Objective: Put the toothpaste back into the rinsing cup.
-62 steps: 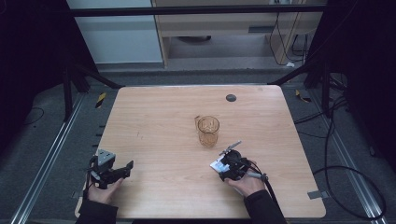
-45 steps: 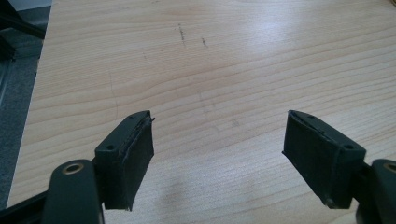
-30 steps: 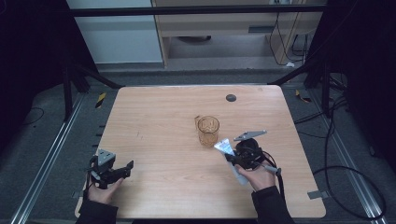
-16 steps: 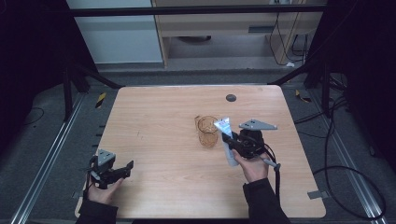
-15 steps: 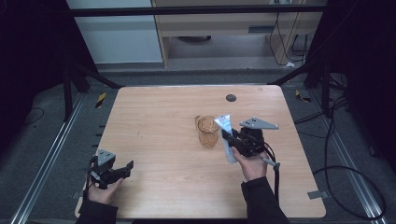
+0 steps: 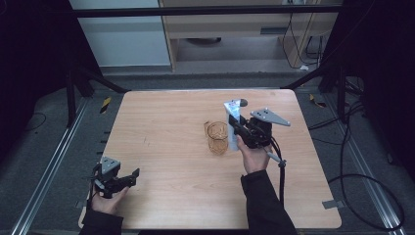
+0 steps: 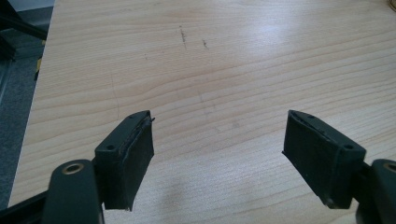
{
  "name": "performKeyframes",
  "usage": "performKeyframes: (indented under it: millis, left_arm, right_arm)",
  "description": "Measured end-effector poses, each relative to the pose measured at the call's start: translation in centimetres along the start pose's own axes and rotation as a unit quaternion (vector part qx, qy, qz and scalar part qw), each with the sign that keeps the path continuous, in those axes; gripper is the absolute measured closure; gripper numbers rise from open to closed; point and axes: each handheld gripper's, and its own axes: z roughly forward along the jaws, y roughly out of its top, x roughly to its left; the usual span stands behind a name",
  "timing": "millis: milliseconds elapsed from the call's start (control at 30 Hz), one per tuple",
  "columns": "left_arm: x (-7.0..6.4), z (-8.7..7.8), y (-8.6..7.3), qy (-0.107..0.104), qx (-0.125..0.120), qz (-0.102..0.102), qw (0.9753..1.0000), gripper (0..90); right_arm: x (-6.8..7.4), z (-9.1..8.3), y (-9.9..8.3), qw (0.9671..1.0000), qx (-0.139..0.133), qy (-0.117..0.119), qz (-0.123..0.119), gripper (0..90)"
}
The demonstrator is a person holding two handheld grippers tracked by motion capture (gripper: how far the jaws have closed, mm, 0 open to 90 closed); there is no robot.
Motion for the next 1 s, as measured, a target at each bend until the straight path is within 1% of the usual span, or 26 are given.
performKeyframes:
  millis: [167,200,233,300,333,400,433,467,700,833,900,1000]
  left_arm:
    - [0.0,0.0,0.0,0.000,0.000,0.000,1.0000,23.1]
    - [0.0,0.0,0.0,0.000,0.000,0.000,1.0000,23.1]
    - [0.0,0.0,0.0,0.000,0.000,-0.002,1.0000,23.1]
    - [0.0,0.0,0.0,0.000,-0.001,-0.002,1.0000,23.1]
    - [0.0,0.0,0.0,0.000,-0.001,-0.002,1.0000,23.1]
    - [0.0,0.0,0.0,0.000,-0.001,-0.001,1.0000,23.1]
    - [0.0,0.0,0.0,0.000,-0.001,-0.002,1.0000,23.1]
    - [0.0,0.0,0.0,-0.001,-0.001,-0.002,1.0000,23.1]
    - [0.1,0.0,0.0,-0.001,-0.003,-0.003,1.0000,23.1]
    - [0.0,0.0,0.1,-0.003,-0.004,-0.002,1.0000,23.1]
    - [0.0,0.0,0.1,-0.004,-0.003,-0.001,1.0000,23.1]
    - [0.0,0.0,0.1,-0.004,-0.001,-0.001,1.0000,23.1]
  right_arm:
    - [-0.1,1.1,0.8,0.9995,-0.028,-0.011,0.010,72.8]
    - [-0.1,1.1,0.8,0.9995,-0.028,-0.011,0.010,72.8]
    - [-0.2,1.6,1.1,0.9992,-0.035,-0.014,0.014,72.8]
    - [-0.2,1.8,1.2,0.9991,-0.037,-0.016,0.015,72.8]
    - [-0.2,2.2,1.5,0.9987,-0.044,-0.019,0.018,72.8]
    - [-0.1,2.4,1.6,0.9985,-0.047,-0.021,0.019,72.7]
    - [-0.2,2.9,1.7,0.9976,-0.060,-0.024,0.025,72.7]
    - [-0.2,3.0,1.7,0.9973,-0.063,-0.025,0.029,72.7]
    - [-0.3,4.4,1.9,0.9960,-0.074,-0.037,0.033,72.6]
    - [-0.4,5.1,1.7,0.9956,-0.075,-0.045,0.034,72.5]
    - [-0.5,5.3,1.6,0.9956,-0.074,-0.044,0.036,72.5]
    - [-0.6,6.1,1.3,0.9958,-0.071,-0.045,0.037,72.5]
